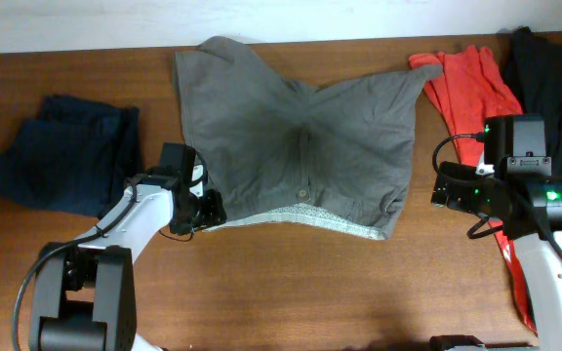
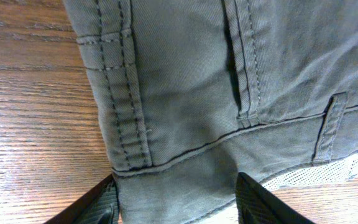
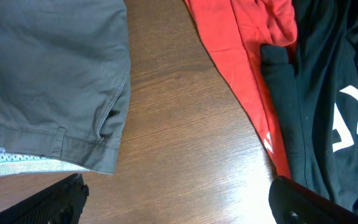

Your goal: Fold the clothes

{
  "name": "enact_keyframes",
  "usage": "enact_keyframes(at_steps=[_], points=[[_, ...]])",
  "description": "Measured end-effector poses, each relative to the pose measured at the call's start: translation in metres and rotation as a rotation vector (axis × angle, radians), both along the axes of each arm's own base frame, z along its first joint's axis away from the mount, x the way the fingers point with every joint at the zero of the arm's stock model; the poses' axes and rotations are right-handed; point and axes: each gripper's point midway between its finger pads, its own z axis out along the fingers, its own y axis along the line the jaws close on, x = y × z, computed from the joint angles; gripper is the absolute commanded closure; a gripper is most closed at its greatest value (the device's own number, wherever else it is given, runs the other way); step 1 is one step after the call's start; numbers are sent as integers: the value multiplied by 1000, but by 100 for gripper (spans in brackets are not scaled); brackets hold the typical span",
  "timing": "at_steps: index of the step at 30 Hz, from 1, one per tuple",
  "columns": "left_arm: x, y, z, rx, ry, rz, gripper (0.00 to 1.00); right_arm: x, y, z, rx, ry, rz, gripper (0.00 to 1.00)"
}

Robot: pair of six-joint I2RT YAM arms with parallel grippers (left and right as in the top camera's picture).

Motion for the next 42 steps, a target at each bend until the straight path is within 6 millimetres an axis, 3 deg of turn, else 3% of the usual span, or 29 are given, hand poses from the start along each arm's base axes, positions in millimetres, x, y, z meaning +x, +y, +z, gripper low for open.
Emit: enact_keyframes(at_steps=[3, 4, 5, 10, 13, 16, 19, 20, 21, 22, 23, 25, 26, 28, 30, 37, 42], points=[[0, 0, 0, -4, 3, 8, 71, 0, 0, 0, 0, 0, 1, 2], [-1, 0, 0, -6, 6, 11, 89, 0, 0, 0, -1, 1, 1, 2], [-2, 0, 0, -7, 10, 12, 100, 0, 0, 0, 0, 0, 0, 2], [-9, 1, -1, -3, 39, 8, 100, 0, 0, 0, 0, 0, 0, 2], [-25, 15, 1, 24, 123, 25, 100, 0, 0, 0, 0, 1, 0, 2], [-29, 49, 12, 81, 166, 83, 100, 0, 0, 0, 0, 2, 0, 2], [0, 95, 43, 145, 74, 181, 100, -1, 0, 0, 0, 3, 0, 2], [16, 110, 60, 155, 15, 218, 84, 0, 0, 0, 0, 2, 0, 2], [33, 125, 79, 160, -52, 252, 45, -1, 0, 0, 0, 3, 0, 1], [48, 138, 99, 162, -118, 284, 13, -1, 0, 0, 0, 2, 0, 1], [59, 147, 116, 166, -172, 300, 1, -1, 0, 0, 0, 2, 0, 1], [79, 164, 159, 148, -294, 340, 1, -1, 0, 0, 0, 2, 1, 1], [82, 165, 169, 138, -318, 343, 1, -1, 0, 0, 0, 2, 0, 1], [77, 153, 180, 84, -314, 325, 1, 0, 0, 0, 0, 2, 1, 1], [62, 131, 176, 16, -247, 288, 1, 0, 0, -1, 0, 4, 1, 1], [20, 40, 145, -96, -46, 77, 1, 11, 4, -21, 21, 77, 18, 1], [-26, -14, 109, -123, 103, -81, 2, 16, 5, -38, 31, 140, 22, 1]])
